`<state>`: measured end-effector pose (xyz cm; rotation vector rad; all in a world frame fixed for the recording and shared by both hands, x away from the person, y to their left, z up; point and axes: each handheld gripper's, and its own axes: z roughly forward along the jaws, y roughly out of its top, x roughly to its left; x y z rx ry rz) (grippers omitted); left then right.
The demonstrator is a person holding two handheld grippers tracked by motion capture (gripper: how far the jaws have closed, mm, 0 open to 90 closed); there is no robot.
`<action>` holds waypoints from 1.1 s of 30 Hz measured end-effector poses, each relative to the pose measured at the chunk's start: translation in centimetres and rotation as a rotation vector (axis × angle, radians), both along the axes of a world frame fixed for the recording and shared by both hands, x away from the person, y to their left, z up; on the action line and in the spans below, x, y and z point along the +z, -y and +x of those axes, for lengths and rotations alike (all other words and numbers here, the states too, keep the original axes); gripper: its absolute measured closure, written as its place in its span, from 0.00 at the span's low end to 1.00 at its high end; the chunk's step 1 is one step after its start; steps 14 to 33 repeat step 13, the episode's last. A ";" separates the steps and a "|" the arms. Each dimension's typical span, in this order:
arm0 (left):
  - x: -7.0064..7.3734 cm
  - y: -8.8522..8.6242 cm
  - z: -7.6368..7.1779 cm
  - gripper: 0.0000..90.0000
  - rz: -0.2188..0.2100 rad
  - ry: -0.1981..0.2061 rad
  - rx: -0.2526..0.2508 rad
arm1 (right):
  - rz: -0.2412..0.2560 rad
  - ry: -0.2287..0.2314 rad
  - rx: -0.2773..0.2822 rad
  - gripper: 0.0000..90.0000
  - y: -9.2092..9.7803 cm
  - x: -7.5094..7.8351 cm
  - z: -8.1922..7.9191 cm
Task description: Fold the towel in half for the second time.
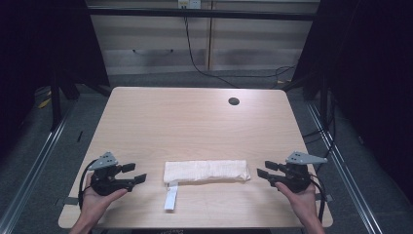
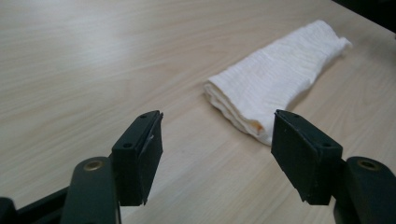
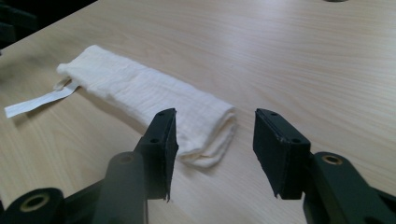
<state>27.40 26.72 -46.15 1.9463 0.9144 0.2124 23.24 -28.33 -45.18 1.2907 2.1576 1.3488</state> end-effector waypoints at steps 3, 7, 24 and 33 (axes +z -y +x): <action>-0.3 -1.2 -0.1 0.36 -0.019 -0.003 0.052 | 0.022 0.014 -0.040 0.52 1.2 -0.3 -0.3; -1.3 -1.9 0.3 0.33 -0.004 -0.018 0.108 | 0.040 0.022 -0.092 0.48 2.7 -0.8 -0.6; -2.4 -1.9 0.7 0.29 0.041 -0.030 0.138 | 0.022 -0.015 -0.138 0.38 3.3 -2.2 -0.5; -2.4 -1.9 0.7 0.29 0.041 -0.030 0.138 | 0.022 -0.015 -0.138 0.38 3.3 -2.2 -0.5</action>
